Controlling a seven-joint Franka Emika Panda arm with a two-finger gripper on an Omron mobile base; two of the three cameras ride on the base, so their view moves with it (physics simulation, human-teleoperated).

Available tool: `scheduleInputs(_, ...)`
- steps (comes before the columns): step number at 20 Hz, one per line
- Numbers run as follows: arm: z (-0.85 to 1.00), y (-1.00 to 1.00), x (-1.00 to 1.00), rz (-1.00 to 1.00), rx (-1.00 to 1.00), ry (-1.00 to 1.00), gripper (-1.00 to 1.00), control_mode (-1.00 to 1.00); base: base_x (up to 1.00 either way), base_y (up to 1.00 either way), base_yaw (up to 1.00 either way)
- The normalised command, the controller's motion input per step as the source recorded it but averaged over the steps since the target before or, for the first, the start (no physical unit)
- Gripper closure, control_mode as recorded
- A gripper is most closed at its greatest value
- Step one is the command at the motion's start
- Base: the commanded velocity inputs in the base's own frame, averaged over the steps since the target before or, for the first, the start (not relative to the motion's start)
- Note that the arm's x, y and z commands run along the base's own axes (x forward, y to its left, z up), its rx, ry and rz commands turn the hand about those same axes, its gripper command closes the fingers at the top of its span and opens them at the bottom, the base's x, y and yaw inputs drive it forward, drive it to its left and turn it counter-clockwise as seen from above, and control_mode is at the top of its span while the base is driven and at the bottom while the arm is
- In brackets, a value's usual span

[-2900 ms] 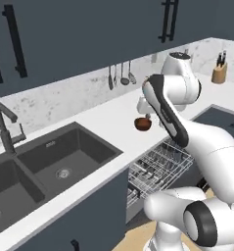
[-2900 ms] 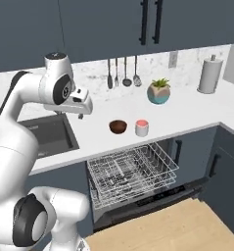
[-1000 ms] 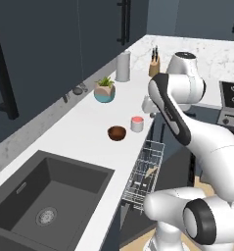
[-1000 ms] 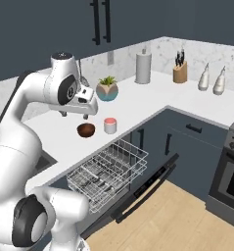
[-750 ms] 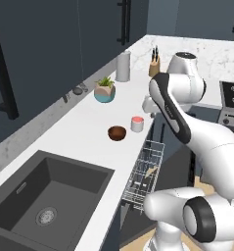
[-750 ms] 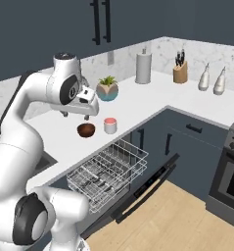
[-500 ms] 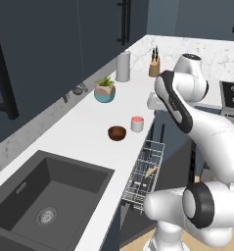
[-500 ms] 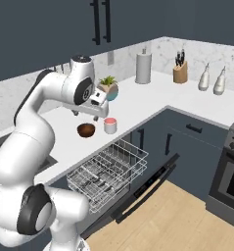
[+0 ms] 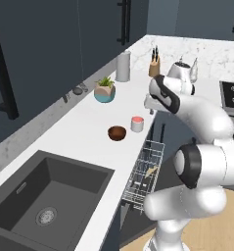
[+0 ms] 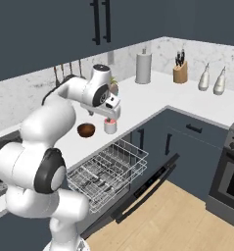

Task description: Pick up the cup and bowl from the counter, place them in the dishwasher, and close the dishwasher door.

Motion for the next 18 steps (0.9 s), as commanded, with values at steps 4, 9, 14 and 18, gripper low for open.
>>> scheduleInputs(4, -0.59, 0.0, 0.66, -0.05, 0.0, 0.0, -1.0, -1.0, 0.0, 0.0, 0.0)
scheduleInputs(9, -0.49, 0.0, 0.62, -0.04, 0.0, 0.0, -1.0, -1.0, 0.0, 0.0, 0.0)
scheduleInputs(14, -0.39, 0.0, 0.58, -0.05, 0.0, 0.0, -1.0, -1.0, 0.0, 0.0, 0.0)
scheduleInputs(18, -0.28, 0.0, 0.45, -0.05, 0.0, 0.0, -1.0, -1.0, 0.0, 0.0, 0.0)
